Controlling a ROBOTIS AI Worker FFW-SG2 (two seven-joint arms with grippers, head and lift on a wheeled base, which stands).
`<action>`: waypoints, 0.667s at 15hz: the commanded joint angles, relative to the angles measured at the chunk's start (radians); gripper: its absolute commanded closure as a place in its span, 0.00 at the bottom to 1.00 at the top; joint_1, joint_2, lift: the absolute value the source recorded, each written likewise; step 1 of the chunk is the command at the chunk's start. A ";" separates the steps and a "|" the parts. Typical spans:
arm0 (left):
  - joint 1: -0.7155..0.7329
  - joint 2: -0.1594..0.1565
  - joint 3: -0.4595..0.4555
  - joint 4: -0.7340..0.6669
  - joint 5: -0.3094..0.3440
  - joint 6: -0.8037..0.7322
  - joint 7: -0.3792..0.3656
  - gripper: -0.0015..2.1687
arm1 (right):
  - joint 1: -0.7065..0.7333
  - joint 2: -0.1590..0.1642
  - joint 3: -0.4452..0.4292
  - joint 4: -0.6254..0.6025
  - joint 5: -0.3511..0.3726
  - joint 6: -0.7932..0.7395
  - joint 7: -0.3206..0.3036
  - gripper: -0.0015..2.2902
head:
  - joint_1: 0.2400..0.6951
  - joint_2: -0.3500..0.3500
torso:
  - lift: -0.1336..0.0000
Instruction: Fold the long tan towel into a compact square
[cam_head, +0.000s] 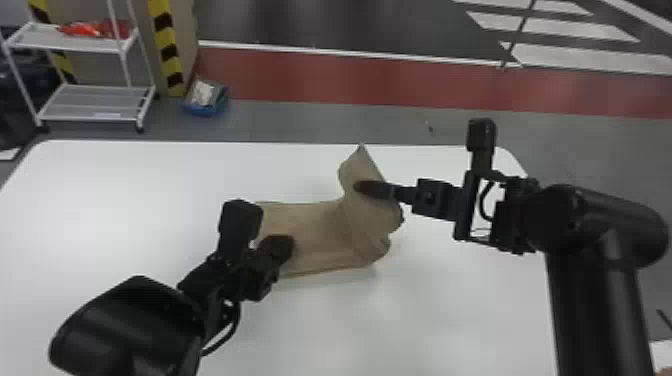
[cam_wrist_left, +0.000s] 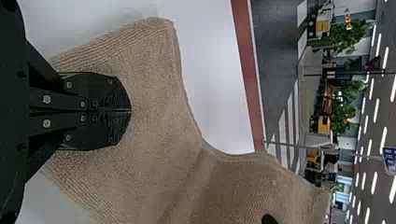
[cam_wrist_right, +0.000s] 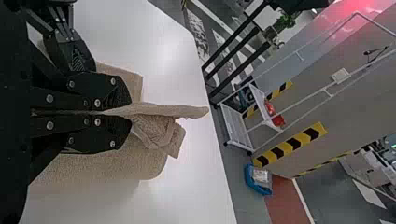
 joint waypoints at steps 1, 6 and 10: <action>-0.007 -0.007 -0.013 0.007 0.001 0.000 0.000 0.95 | -0.014 0.051 0.018 0.000 -0.009 0.012 -0.020 0.72 | 1.00 0.30 | 0.07; -0.008 -0.021 -0.025 0.007 0.004 0.003 0.000 0.95 | -0.025 0.108 0.092 0.009 0.016 0.025 -0.052 0.72 | 1.00 0.37 | 0.07; -0.008 -0.016 -0.017 0.005 0.008 0.003 -0.001 0.95 | -0.006 0.090 0.104 0.001 0.059 0.022 -0.100 0.72 | 1.00 0.38 | 0.07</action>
